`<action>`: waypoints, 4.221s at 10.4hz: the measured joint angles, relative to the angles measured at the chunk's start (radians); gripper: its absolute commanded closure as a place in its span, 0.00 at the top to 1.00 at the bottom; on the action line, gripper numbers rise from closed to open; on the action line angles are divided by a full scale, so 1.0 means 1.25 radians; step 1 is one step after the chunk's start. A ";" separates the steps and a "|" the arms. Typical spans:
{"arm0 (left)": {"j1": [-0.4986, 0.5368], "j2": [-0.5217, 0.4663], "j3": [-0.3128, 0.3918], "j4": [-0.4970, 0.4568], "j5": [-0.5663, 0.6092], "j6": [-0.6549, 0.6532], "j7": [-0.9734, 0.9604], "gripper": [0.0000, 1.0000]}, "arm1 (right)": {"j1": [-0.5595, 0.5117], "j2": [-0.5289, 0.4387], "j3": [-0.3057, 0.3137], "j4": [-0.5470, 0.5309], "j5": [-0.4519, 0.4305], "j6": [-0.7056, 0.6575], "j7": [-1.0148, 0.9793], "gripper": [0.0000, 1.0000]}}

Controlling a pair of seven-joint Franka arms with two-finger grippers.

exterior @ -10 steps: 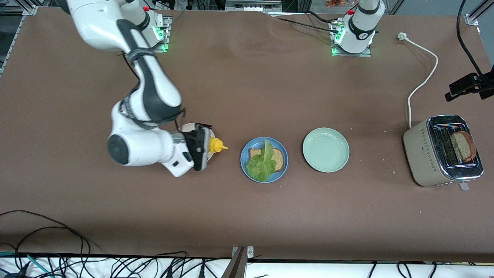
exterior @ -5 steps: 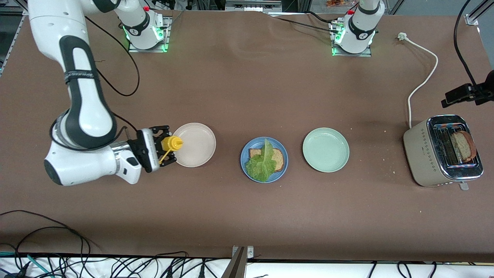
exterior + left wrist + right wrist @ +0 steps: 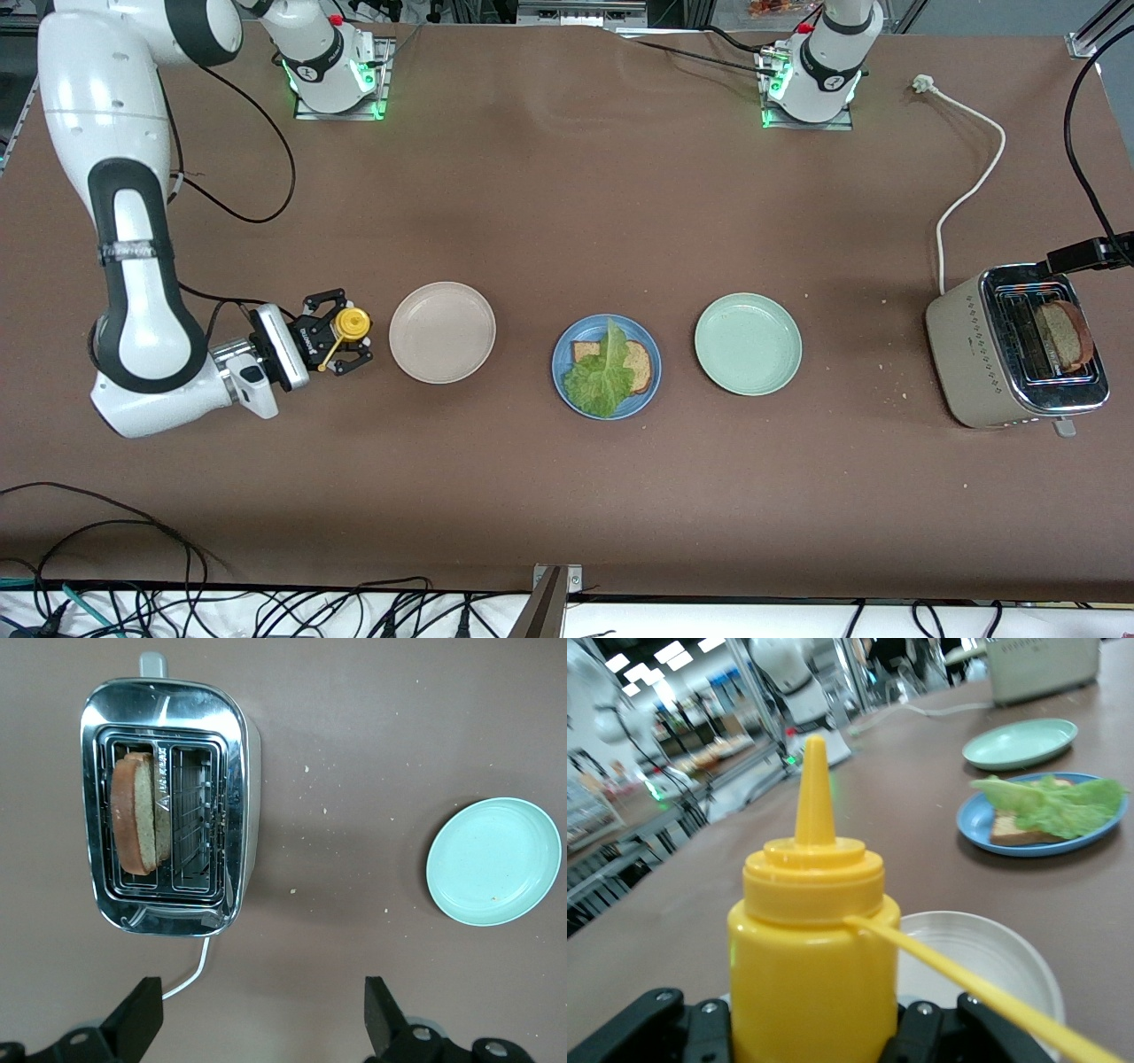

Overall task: Make sandwich in blue plate with both arms
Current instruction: 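Set the bottle down while the left gripper lowers onto the toast, then open the right gripper and withdraw while the left gripper grasps the toast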

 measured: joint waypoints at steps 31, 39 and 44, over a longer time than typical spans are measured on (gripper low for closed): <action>0.115 0.189 -0.014 -0.012 0.160 0.189 0.147 0.00 | -0.094 0.139 -0.152 0.027 0.052 -0.110 -0.225 1.00; 0.114 0.051 -0.059 0.034 0.160 0.048 0.203 0.00 | -0.084 0.060 -0.183 0.112 -0.041 -0.110 0.410 1.00; 0.113 0.046 -0.095 0.101 0.147 -0.022 0.204 0.00 | -0.007 -0.026 -0.183 0.156 -0.153 -0.107 0.871 1.00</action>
